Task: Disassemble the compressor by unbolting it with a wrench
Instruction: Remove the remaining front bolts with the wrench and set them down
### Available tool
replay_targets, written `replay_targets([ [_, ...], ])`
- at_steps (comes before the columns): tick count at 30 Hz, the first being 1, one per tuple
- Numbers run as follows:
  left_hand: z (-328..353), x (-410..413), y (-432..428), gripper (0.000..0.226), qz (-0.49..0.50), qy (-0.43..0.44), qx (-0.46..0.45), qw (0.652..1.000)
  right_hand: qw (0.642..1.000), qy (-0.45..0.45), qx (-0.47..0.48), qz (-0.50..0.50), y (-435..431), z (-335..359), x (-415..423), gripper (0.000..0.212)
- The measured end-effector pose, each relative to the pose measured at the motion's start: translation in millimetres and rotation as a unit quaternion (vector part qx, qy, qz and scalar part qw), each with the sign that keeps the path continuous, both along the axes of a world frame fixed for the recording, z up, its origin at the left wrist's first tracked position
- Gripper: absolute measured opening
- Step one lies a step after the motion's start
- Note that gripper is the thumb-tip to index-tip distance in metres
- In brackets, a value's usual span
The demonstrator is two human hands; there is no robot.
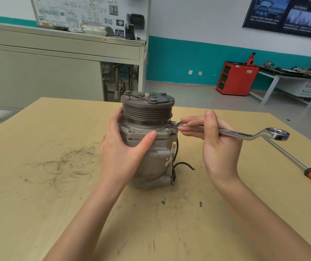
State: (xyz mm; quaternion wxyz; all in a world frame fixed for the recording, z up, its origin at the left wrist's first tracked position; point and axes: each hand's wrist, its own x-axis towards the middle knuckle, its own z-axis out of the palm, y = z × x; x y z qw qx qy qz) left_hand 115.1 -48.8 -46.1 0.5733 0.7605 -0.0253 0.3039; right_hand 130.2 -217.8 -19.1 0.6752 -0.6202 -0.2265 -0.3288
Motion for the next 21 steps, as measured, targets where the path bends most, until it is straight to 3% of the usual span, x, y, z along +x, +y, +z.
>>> replay_targets([
  [2,-1,0,0,0.093,0.001,0.000,-0.001,1.000,0.997,0.029,0.048,0.051,-7,0,9,0.047],
  [4,0,0,1,0.094,0.001,0.000,-0.004,1.000,0.974,0.119,0.137,0.132,-15,4,27,0.056],
  [5,0,0,1,0.092,0.001,-0.001,-0.003,1.000,0.949,0.182,0.182,0.182,-15,7,39,0.059],
  [7,0,1,1,0.087,0.000,-0.005,-0.002,1.000,0.865,0.308,0.263,0.296,-9,11,60,0.054],
  [9,0,1,2,0.082,-0.001,-0.008,0.002,1.000,0.783,0.370,0.295,0.403,4,9,80,0.050],
  [11,1,0,2,0.079,0.000,-0.008,0.005,1.000,0.757,0.377,0.264,0.464,13,7,93,0.054],
  [14,2,-1,2,0.078,0.001,-0.006,0.012,1.000,0.801,0.366,0.196,0.431,9,17,98,0.058],
  [17,1,-1,1,0.080,-0.003,-0.004,0.010,1.000,0.822,0.342,0.241,0.386,-14,35,84,0.055],
  [19,0,0,2,0.083,-0.006,-0.002,0.007,1.000,0.874,0.290,0.209,0.329,-31,45,67,0.057],
  [21,0,0,1,0.084,-0.007,0.001,0.006,1.000,0.948,0.213,0.101,0.212,-39,49,46,0.051],
])
